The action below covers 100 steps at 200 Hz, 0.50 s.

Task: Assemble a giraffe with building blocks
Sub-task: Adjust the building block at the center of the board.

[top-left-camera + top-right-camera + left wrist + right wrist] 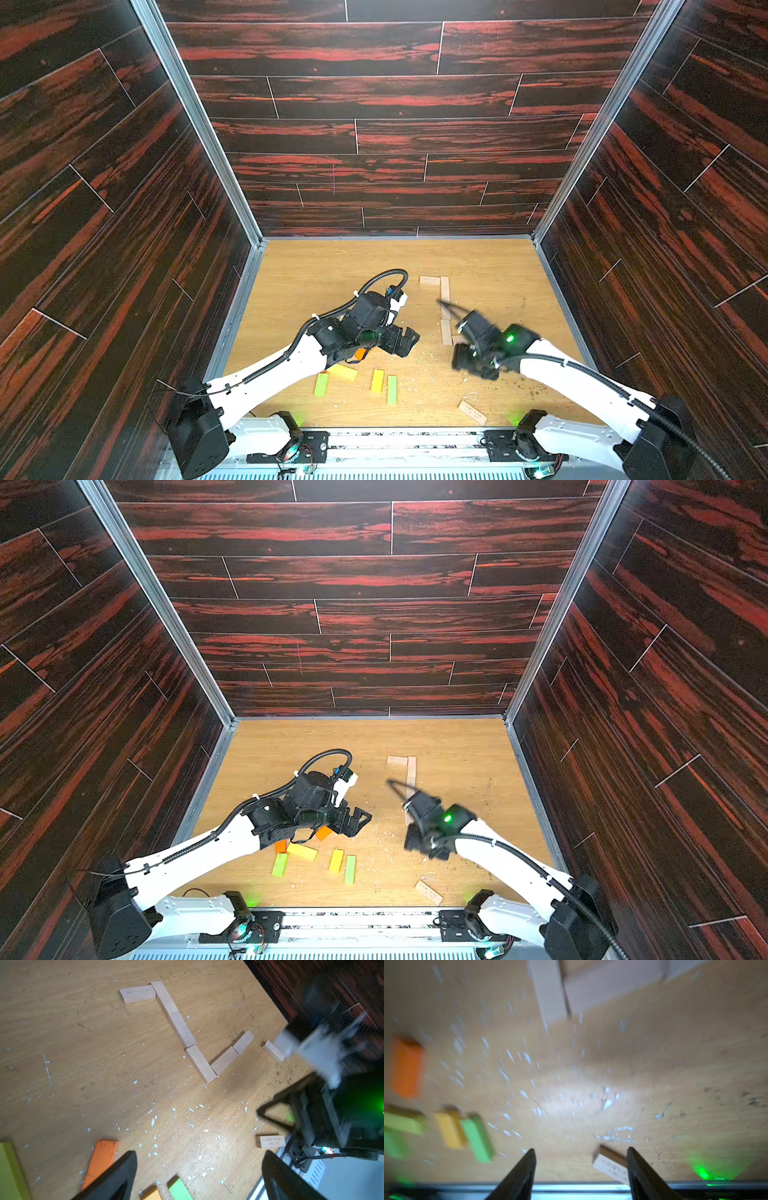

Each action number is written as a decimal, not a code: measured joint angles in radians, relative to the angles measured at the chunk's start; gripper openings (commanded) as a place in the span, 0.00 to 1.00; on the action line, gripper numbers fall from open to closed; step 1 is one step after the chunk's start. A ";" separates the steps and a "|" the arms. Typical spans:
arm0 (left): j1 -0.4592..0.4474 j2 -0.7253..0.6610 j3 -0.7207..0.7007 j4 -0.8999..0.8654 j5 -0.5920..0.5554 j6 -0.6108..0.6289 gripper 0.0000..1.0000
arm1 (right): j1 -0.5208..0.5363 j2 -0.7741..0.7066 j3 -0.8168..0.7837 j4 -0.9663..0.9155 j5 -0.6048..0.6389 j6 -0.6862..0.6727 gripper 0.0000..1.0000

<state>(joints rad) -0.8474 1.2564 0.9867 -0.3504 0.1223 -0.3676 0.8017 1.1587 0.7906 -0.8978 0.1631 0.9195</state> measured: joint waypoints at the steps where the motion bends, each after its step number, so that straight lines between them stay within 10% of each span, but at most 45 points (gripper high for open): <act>1: 0.000 -0.001 0.000 0.000 -0.001 -0.001 0.96 | 0.002 0.000 -0.002 0.000 0.000 0.001 0.74; 100: -0.039 -0.022 -0.001 -0.023 -0.056 -0.044 0.97 | 0.220 -0.003 -0.225 0.064 -0.071 0.016 0.81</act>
<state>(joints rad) -0.8864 1.2343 0.9855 -0.3737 0.0662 -0.4114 1.0218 1.1553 0.5655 -0.8333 0.0925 0.9360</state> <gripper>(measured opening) 0.965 0.814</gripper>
